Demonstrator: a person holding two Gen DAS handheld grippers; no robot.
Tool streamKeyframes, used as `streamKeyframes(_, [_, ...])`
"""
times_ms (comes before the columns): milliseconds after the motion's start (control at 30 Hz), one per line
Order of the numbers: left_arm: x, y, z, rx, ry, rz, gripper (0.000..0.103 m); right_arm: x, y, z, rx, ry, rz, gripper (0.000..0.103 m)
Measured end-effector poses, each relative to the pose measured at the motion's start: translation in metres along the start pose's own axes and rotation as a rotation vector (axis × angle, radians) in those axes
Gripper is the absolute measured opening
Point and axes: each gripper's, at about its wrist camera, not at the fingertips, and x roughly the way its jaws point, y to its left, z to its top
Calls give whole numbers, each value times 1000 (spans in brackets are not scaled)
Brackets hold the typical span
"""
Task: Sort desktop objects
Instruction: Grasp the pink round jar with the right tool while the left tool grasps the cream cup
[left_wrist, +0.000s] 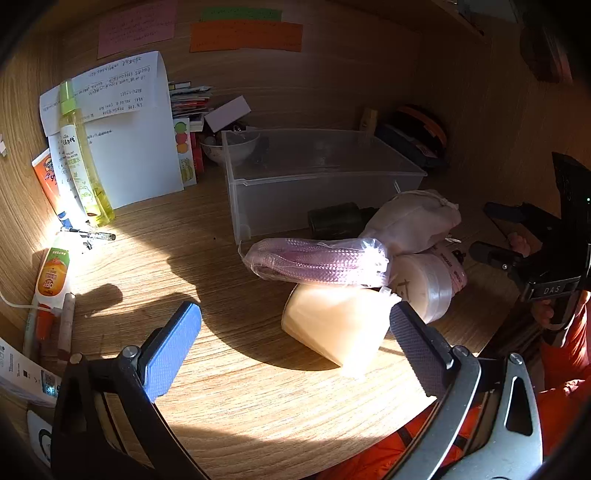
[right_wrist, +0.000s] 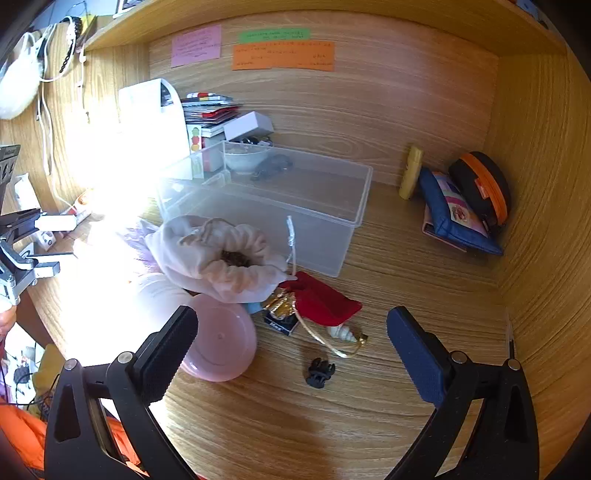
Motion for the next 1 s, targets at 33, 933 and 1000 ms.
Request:
streamKeyframes(33, [1,-1,-2,3,4,-11,103,-1,3,-1,-4,1,8,101])
streamKeyframes(933, [49,-25,-5,12,15,-71,76,63,7,-17,114,194,325,63])
streamKeyframes(1000, [45,-26,-7,19,3,-45,71,62,7,-18,118,191,324,63])
